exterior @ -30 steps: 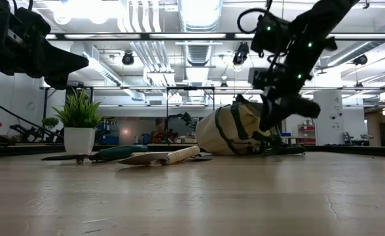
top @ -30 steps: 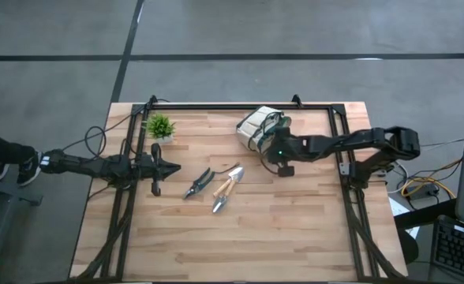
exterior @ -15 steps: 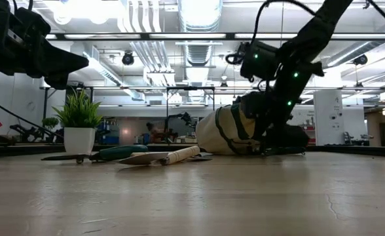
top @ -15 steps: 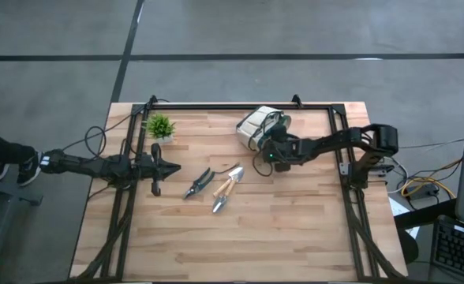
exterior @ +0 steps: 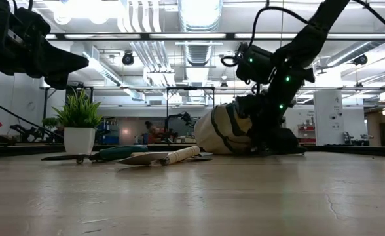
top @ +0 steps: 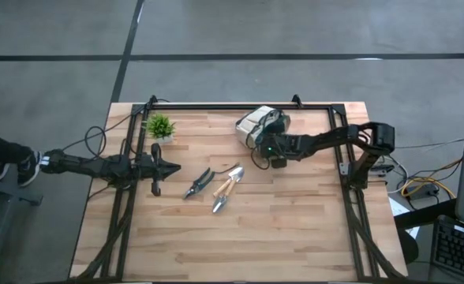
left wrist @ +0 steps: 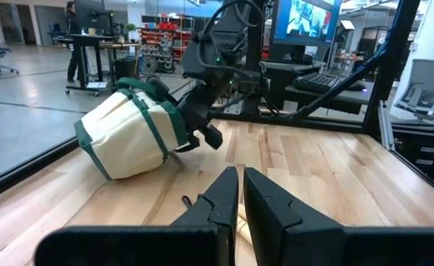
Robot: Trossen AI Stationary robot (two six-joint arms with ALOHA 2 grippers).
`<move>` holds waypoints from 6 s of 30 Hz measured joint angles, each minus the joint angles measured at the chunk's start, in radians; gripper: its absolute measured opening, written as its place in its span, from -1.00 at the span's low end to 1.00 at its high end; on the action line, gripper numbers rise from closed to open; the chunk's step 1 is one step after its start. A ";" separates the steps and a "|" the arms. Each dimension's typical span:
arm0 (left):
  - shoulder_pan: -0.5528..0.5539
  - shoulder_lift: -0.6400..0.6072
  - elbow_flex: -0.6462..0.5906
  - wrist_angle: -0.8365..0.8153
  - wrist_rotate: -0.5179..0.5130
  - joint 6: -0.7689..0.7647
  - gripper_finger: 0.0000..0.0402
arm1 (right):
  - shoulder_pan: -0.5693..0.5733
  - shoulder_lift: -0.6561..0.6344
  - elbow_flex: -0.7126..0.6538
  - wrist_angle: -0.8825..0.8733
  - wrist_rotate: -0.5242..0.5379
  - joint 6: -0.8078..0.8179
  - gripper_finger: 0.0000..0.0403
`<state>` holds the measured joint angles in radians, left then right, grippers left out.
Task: Pick & Place Garden tools in Gardening bag
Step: Adjust the green bag, then put the right green scissors into the bag
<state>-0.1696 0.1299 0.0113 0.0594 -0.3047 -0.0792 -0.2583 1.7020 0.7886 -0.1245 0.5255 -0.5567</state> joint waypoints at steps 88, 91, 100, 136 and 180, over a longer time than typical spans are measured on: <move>0.000 0.000 0.000 0.000 0.000 0.000 -0.85 | 0.239 0.090 0.828 -0.908 -0.502 0.449 -0.11; 0.000 0.000 0.000 0.000 0.000 0.000 -0.85 | 0.283 0.088 0.793 -0.884 -0.550 0.499 -0.11; 0.000 0.000 0.000 0.000 0.000 0.000 -0.85 | 0.363 0.088 0.593 -0.674 -0.608 0.598 -0.11; 0.000 0.003 0.000 0.000 0.000 0.000 -0.85 | 0.389 0.172 0.182 -0.081 -0.526 0.650 -0.43; 0.000 0.004 0.000 0.000 0.000 0.000 -0.85 | 0.496 0.096 0.669 -0.406 -0.312 0.360 -0.96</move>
<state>-0.1698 0.1337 0.0115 0.0589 -0.3046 -0.0792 0.2373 1.7985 1.4576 -0.5304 0.2134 -0.1964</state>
